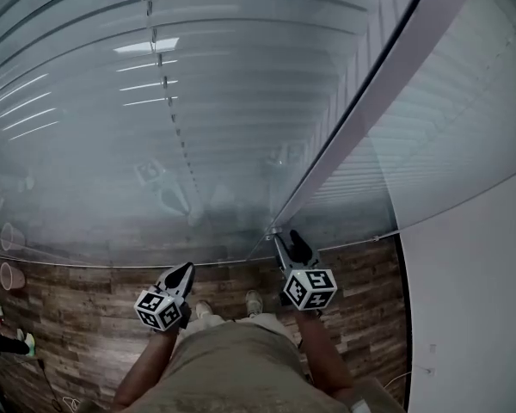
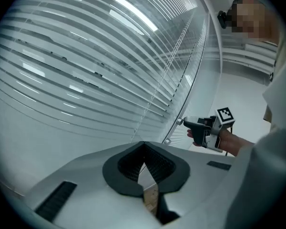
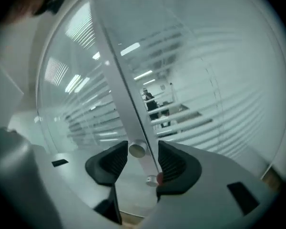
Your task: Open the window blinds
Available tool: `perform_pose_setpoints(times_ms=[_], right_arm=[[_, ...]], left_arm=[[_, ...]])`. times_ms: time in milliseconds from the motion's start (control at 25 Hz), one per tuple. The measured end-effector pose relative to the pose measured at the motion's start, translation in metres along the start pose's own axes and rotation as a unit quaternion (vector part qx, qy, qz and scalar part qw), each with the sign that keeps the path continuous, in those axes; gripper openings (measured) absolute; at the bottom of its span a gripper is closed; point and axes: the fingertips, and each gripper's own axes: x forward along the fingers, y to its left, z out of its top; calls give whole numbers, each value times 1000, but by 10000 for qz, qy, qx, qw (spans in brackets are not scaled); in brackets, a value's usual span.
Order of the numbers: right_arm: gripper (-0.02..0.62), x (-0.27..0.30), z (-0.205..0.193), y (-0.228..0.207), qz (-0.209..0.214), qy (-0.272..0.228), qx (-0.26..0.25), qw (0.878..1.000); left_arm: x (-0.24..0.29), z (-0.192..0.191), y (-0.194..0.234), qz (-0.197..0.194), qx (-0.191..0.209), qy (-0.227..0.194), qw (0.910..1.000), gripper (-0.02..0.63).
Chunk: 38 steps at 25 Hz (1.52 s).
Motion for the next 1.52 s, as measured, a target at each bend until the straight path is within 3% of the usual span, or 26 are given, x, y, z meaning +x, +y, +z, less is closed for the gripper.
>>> perform_pose_setpoints(times_ms=[80, 160, 280, 360, 400, 480, 560, 640, 720, 800, 840, 880, 960, 1000, 1080, 1120, 1200, 1280, 1360, 1400, 1480, 1520], right_arm=[[186, -3, 4, 6, -412, -47, -1354, 9899], [186, 0, 5, 12, -632, -33, -2096, 9757], [132, 5, 4, 21, -735, 60, -2445, 9668], [79, 5, 5, 23, -694, 47, -2243, 9720], [69, 4, 6, 21, -644, 21, -1934, 9790], [60, 4, 5, 12, -382, -6, -780, 9962], [60, 4, 1, 3, 14, 0, 650, 9979], [60, 1, -1, -1, 362, -26, 1835, 9823], [60, -2, 8, -3, 747, -173, 2880, 9545], [60, 0, 22, -1, 1147, -341, 3362, 9342], [61, -1, 24, 1, 1164, -335, 3243, 9382], [60, -3, 23, 2, 1060, -283, 2870, 9516], [68, -10, 23, 10, 672, -181, 1365, 9882], [83, -11, 24, 14, 429, -151, 380, 9982], [119, -8, 26, 25, 58, -106, -1260, 9920], [143, -5, 25, 31, -49, -66, -1737, 9848], [144, 2, 23, 34, -311, 45, -2155, 9760], [142, 8, 25, 29, -613, 95, -2180, 9740], [119, 9, 26, 24, -636, 40, -1645, 9843], [112, 9, 26, 20, -523, 12, -1077, 9928], [107, 8, 25, 10, -113, -1, 521, 9986], [107, 9, 24, 5, 107, 8, 1313, 9913]], left_arm=[[1, -1, 1, 11, -11, -5, 10000, 14], [3, -2, 0, -6, -13, -8, 10000, 14], [5, -3, -3, -44, -4, 5, 10000, 14], [5, -1, -6, -61, -1, 0, 10000, 14], [6, 0, -8, -65, 2, -8, 10000, 14], [6, 0, -8, -62, 2, -19, 10000, 14], [6, -2, -7, -53, -11, -18, 10000, 14], [3, -3, -9, -42, -40, -4, 10000, 15], [2, 2, -14, -59, -57, -2, 10000, 14], [5, 9, -18, -90, -34, -6, 10000, 14], [6, 10, -19, -97, -24, 3, 10000, 14], [6, 9, -19, -97, -23, 16, 9999, 14], [6, 7, -20, -93, -36, 28, 9999, 14], [7, 7, -20, -93, -39, 24, 9999, 14], [8, 9, -20, -87, -32, 9, 10000, 14], [8, 10, -20, -80, -29, 3, 10000, 14], [7, 11, -20, -66, -13, -13, 10000, 14], [7, 13, -18, -51, 1, -45, 10000, 14], [5, 16, -15, -34, 4, -66, 10000, 14], [5, 16, -14, -25, 0, -71, 10000, 14], [3, 16, -11, -5, -12, -86, 10000, 14], [2, 17, -10, 4, -16, -95, 10000, 14]])
